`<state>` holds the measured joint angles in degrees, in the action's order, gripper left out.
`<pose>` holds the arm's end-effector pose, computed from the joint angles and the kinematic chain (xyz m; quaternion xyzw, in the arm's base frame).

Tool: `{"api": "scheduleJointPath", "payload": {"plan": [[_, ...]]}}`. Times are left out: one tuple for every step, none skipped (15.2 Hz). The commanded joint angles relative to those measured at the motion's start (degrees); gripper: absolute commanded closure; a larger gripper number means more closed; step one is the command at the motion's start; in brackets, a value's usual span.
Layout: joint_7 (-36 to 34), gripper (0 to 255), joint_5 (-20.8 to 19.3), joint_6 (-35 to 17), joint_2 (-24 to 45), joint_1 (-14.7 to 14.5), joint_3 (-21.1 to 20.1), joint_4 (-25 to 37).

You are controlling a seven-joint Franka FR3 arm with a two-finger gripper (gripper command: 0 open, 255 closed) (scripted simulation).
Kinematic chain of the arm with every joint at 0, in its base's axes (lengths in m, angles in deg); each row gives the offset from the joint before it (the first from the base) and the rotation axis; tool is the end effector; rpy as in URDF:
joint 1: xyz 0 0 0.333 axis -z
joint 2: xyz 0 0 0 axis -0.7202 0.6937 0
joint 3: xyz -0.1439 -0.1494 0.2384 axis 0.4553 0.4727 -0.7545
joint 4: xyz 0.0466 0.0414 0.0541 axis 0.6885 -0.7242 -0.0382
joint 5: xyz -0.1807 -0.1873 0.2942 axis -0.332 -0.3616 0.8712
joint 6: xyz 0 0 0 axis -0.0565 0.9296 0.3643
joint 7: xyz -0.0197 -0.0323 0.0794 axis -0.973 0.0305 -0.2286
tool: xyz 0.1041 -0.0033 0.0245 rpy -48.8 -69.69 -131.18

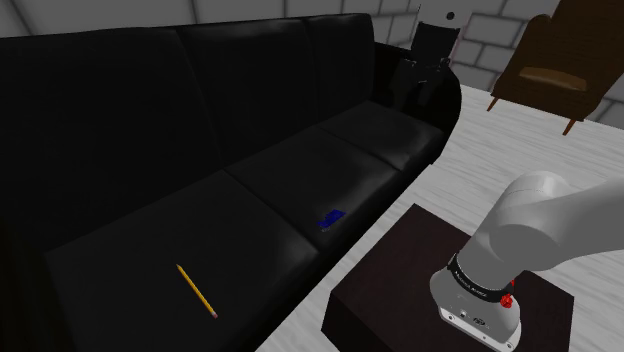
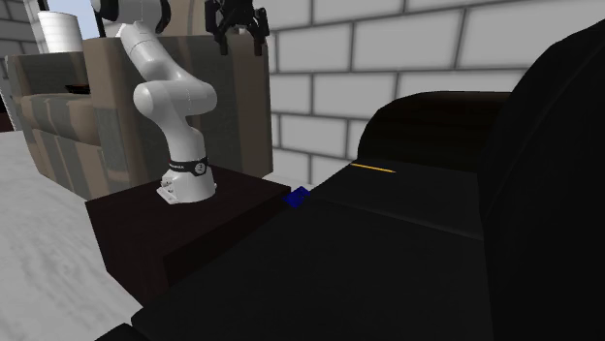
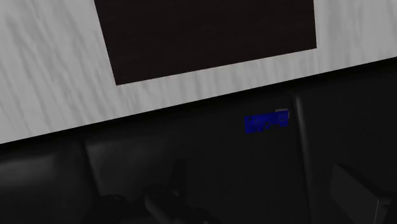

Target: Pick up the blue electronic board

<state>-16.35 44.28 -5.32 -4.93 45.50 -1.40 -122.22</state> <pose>0.3007 -0.0091 0.6028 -0.9954 0.0932 -0.0064 0.0200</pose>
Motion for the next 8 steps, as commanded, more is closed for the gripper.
{"api": "scheduleJointPath", "payload": {"plan": [[0.0,0,0.0,0.0,0.0,0.0,0.0,0.0],[-2.2,0,0.6,-1.6,-0.5,0.4,-0.9,-2.1],[-4.3,0,1.3,-3.3,-0.9,0.7,-1.9,-4.1],[-6.5,0,2.0,-5.0,-1.1,1.1,-2.8,-6.0],[-8.6,0,2.8,-6.7,-1.3,1.4,-3.8,-7.8],[-10.8,0,3.5,-8.5,-1.4,1.6,-4.8,-9.6],[-12.9,0,4.3,-10.3,-1.4,1.9,-5.9,-11.3],[-15.1,0,5.1,-12.1,-1.2,2.1,-6.9,-12.9]]}}
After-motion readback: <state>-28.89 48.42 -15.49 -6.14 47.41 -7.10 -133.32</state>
